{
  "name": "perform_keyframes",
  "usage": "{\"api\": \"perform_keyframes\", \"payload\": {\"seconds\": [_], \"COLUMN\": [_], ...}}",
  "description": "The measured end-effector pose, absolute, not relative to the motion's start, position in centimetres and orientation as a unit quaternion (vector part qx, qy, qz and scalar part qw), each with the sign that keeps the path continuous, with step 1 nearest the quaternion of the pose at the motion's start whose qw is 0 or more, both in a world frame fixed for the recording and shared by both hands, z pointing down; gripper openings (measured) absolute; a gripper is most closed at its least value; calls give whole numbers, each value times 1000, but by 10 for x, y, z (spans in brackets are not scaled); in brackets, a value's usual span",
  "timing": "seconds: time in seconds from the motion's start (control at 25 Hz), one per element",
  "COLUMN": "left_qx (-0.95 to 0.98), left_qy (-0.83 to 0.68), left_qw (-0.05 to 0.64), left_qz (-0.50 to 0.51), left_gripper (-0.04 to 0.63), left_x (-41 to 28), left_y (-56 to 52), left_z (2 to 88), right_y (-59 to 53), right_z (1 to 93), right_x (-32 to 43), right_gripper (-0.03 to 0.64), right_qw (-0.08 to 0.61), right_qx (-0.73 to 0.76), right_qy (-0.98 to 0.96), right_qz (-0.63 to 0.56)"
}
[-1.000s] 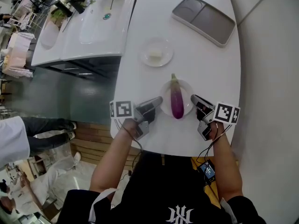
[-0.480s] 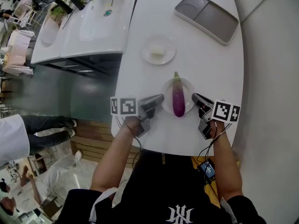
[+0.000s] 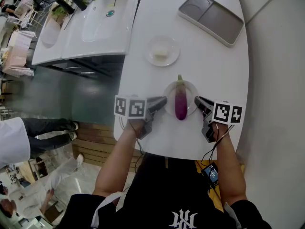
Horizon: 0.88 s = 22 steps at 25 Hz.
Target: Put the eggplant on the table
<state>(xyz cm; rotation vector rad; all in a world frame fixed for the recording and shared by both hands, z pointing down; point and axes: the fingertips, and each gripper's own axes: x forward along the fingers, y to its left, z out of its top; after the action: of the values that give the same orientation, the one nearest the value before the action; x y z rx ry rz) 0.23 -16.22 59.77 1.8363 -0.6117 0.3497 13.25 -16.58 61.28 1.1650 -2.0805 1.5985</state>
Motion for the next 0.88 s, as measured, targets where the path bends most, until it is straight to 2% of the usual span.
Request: {"api": "perform_keyframes", "payload": {"seconds": [0.36,0.88], "left_qx": [788,795], "left_qy": [-272,-291], "left_qw": [503,438], "left_qz": [230,302], "left_gripper": [35,64], "left_x": [0,1], "left_y": [-161,-163], "left_z": [607,611], "right_y": [-166,-167], "right_z": [614,612], "right_x": [130,128], "right_gripper": [37,60], "right_qw": [164,262], "right_qx": [407,418], "right_qy": [-728,-767], "right_qz": [527,409]}}
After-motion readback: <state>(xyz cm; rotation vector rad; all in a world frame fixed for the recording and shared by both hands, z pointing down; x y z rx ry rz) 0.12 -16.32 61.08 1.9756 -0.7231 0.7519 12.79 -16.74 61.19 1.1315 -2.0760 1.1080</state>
